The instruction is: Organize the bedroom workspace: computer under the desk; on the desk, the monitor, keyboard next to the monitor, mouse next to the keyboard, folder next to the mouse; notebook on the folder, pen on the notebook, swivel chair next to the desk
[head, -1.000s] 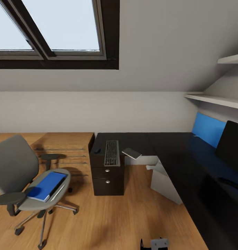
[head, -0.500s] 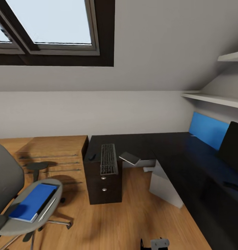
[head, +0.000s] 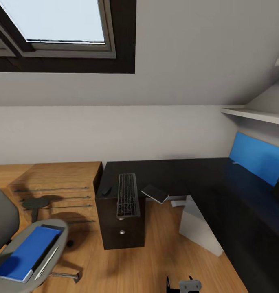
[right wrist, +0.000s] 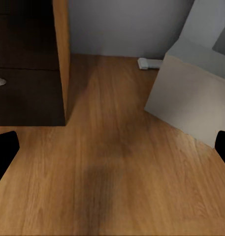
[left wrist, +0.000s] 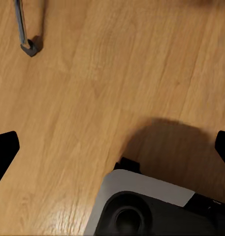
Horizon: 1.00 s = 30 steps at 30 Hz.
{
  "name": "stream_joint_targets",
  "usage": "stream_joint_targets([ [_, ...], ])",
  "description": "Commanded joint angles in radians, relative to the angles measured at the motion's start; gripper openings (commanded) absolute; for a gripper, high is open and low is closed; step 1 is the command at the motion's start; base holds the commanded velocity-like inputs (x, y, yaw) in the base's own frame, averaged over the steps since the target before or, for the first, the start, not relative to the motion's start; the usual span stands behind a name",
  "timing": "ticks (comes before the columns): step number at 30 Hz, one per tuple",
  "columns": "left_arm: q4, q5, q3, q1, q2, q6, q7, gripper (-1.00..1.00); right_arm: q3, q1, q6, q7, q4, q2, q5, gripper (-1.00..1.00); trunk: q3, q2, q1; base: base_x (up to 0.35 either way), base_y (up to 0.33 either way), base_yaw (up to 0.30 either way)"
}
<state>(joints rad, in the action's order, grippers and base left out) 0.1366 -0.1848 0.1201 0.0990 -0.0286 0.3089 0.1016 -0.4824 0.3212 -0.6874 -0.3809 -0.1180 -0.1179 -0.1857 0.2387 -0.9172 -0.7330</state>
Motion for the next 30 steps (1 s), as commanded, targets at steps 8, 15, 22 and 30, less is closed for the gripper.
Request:
stream_joint_targets([
  [8, 0.000, -0.007, -0.016, 0.001, 0.018, 0.004, 0.000, 1.00, -0.011, 0.001, -0.009, -0.004, 0.006, 0.002, -0.005, 1.00, 0.001, -0.001, -0.001, 0.332, 0.084, 0.001],
  [15, 0.000, -0.006, -0.025, 0.001, 0.019, 0.004, 0.000, 1.00, -0.018, 0.001, -0.008, -0.004, 0.006, -0.001, 0.003, 1.00, 0.001, -0.001, -0.001, 0.332, 0.066, 0.000],
  [22, 0.000, -0.007, -0.030, 0.001, 0.019, 0.010, 0.001, 1.00, -0.021, 0.001, -0.007, -0.004, 0.009, -0.005, 0.002, 1.00, 0.001, -0.001, -0.001, 0.259, 0.012, 0.000],
  [30, 0.010, -0.012, -0.023, 0.001, 0.018, 0.046, 0.007, 1.00, -0.020, 0.001, -0.005, -0.004, 0.008, -0.005, -0.001, 1.00, 0.011, -0.022, -0.012, 0.018, 0.001, 0.000],
])
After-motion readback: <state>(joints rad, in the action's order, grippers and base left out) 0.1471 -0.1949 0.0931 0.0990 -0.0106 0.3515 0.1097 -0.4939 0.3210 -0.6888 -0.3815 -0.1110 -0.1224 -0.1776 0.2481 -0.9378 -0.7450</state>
